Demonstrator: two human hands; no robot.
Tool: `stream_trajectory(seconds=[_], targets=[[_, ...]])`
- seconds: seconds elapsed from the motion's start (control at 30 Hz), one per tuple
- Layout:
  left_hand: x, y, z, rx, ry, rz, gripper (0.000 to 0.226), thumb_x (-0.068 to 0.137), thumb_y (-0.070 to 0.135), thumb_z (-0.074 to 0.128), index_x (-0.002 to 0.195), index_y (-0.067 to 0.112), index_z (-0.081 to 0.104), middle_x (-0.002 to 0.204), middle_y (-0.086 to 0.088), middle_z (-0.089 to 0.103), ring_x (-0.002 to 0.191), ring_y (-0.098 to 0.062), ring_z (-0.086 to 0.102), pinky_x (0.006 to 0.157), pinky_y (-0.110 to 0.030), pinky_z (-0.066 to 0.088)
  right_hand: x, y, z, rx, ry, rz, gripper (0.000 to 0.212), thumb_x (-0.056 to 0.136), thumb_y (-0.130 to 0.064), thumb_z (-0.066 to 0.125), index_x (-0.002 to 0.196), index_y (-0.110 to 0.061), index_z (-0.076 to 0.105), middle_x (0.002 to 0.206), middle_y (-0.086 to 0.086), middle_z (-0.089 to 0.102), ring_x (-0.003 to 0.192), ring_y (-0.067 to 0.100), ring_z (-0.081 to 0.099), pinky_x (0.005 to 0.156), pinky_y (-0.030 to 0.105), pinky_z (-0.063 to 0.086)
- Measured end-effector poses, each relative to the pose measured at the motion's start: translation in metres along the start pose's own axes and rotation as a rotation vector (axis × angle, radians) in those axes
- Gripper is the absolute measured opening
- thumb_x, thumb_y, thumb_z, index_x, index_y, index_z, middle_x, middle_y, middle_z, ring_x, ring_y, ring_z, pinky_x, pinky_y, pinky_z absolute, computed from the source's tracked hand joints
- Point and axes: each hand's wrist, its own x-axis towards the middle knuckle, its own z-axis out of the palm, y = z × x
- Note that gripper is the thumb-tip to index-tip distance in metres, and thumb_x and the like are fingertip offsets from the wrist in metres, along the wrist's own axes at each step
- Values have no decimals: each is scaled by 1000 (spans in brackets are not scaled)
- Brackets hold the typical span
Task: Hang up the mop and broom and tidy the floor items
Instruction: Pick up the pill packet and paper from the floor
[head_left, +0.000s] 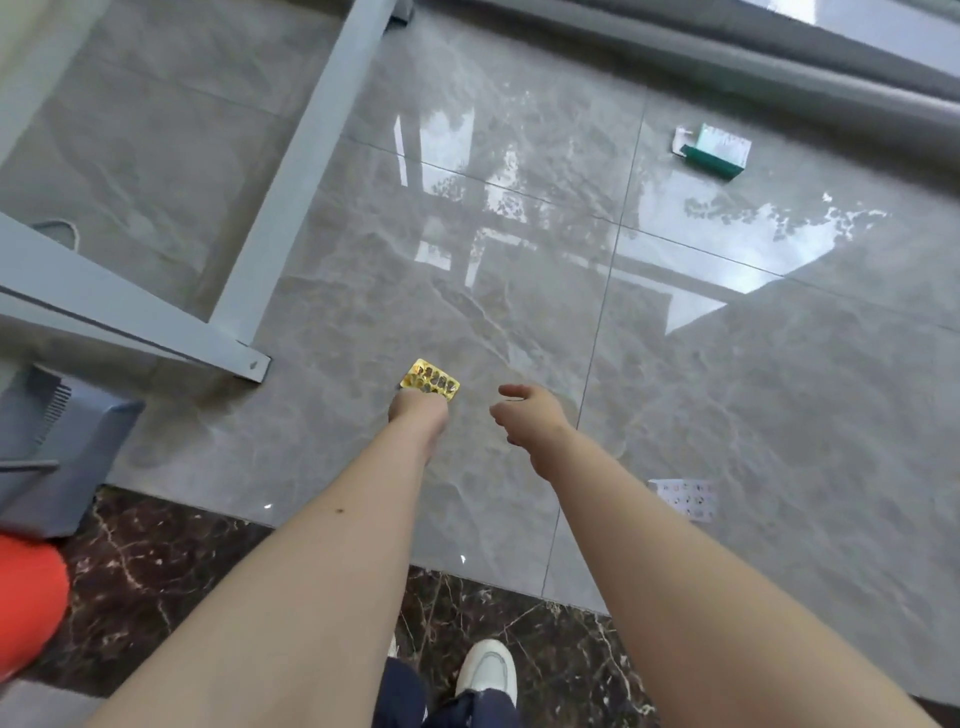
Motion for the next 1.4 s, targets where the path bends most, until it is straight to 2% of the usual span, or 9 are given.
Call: stream_trajectory(seconds=[0.1,0.23,0.43,0.77,0.87,1.0,1.13,1.3,1.4], targets=[[20,0,-1,57,23,52,35,92,4,45,126,6,54,130,-17,55,102,-26,52,102,-36,43,13,-4,7,40,-15,7,46,90,-4,49,136,-10,48,106,7,52,89,19,50,64,20,42],[43,-4,4,69,-18,21,43,92,8,48,134,14,49,133,-17,55,123,-30,53,105,-39,42,30,-7,19,65,-41,15,43,91,-2,48,133,-8,49,127,13,58,70,11,49,52,15,36],[96,8,15,101,40,-14,39,90,2,44,128,6,54,129,-18,56,120,-32,54,98,-35,45,82,-24,33,37,-58,6,42,92,-1,45,132,-10,50,126,12,60,86,16,51,54,15,38],[178,-2,45,31,52,-113,48,93,3,43,140,10,41,140,-13,47,127,-32,47,108,-41,41,161,-2,45,-177,-135,54,46,93,-4,44,138,-12,45,138,10,50,122,26,53,86,27,46],[205,-9,51,63,94,-146,50,92,4,44,142,10,39,141,-14,46,127,-34,48,107,-43,42,186,7,54,-388,-168,-5,51,92,-3,43,141,-14,42,142,9,47,128,25,49,100,33,46],[242,-20,57,86,169,-197,45,89,4,47,134,3,47,134,-18,53,120,-37,54,102,-43,47,218,15,69,-640,-209,-86,55,89,-5,44,143,-18,38,144,9,47,127,29,50,100,36,46],[261,-40,59,121,187,-283,46,91,25,56,130,0,51,133,-19,56,119,-36,56,99,-38,46,244,27,87,-984,-204,-202,54,90,-12,46,142,-16,33,144,9,40,133,29,38,107,40,36],[286,-46,67,148,264,-265,55,91,34,56,130,-2,45,136,-22,51,125,-39,51,101,-41,44,279,37,105,-925,-185,-155,57,89,-12,50,142,-14,30,145,9,37,134,30,36,107,40,34],[297,-44,75,156,251,-168,46,91,32,55,121,-3,56,126,-22,61,116,-37,59,98,-41,48,290,42,111,-807,-154,-148,51,89,-18,52,137,-12,37,140,12,40,130,31,41,104,40,39]])
